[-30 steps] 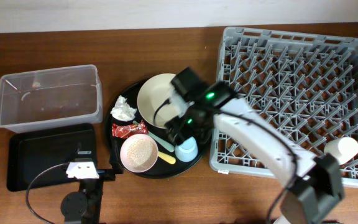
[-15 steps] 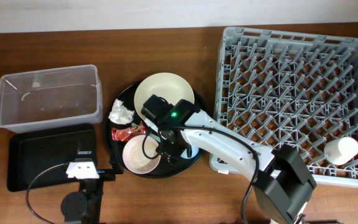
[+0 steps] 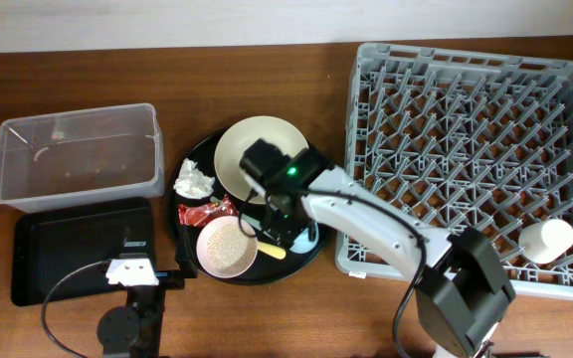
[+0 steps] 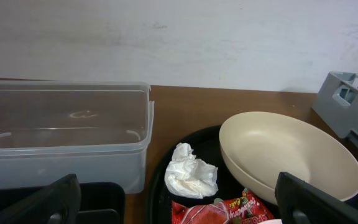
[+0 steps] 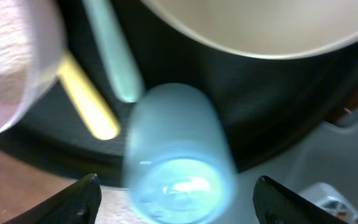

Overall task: Sort waste into correct bins and load items into the dishwasher rack
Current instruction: 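Grasp the light-blue cup with the right gripper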

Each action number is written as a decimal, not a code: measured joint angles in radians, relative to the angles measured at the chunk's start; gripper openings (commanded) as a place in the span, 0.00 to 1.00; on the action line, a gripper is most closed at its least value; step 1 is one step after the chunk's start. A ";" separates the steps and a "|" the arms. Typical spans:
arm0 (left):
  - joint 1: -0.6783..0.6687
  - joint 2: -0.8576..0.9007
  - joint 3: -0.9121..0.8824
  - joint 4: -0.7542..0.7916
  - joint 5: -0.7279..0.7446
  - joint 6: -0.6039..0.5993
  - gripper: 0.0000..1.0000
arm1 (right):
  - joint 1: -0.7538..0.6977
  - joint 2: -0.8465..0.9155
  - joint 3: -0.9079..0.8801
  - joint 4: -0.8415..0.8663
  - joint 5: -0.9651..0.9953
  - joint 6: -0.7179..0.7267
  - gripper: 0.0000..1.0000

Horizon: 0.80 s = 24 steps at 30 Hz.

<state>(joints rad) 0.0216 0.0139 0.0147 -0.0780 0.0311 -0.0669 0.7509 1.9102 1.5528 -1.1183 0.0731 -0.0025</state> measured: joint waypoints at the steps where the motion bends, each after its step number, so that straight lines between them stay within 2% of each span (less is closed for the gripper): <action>1: 0.000 0.000 0.000 0.000 0.000 0.000 0.99 | -0.010 0.000 0.000 0.002 0.003 0.002 0.85; 12: 0.000 0.000 0.000 0.000 0.000 0.000 0.99 | -0.052 -0.002 -0.018 0.020 -0.026 -0.001 0.88; 14: 0.000 0.000 0.000 0.000 0.000 0.000 0.99 | -0.052 -0.002 -0.053 0.043 -0.045 -0.009 0.88; 18: 0.000 0.000 0.000 0.000 0.000 0.000 0.99 | -0.052 0.011 -0.092 0.058 -0.064 -0.022 0.78; 23: 0.000 0.000 0.000 0.000 0.000 0.000 1.00 | -0.052 0.011 -0.092 0.089 -0.068 -0.026 0.78; 24: 0.000 0.000 0.000 0.000 0.000 0.000 0.99 | -0.052 0.011 -0.092 0.093 -0.068 -0.027 0.81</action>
<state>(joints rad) 0.0216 0.0139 0.0147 -0.0780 0.0311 -0.0669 0.6987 1.9217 1.4609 -1.0248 0.0055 -0.0296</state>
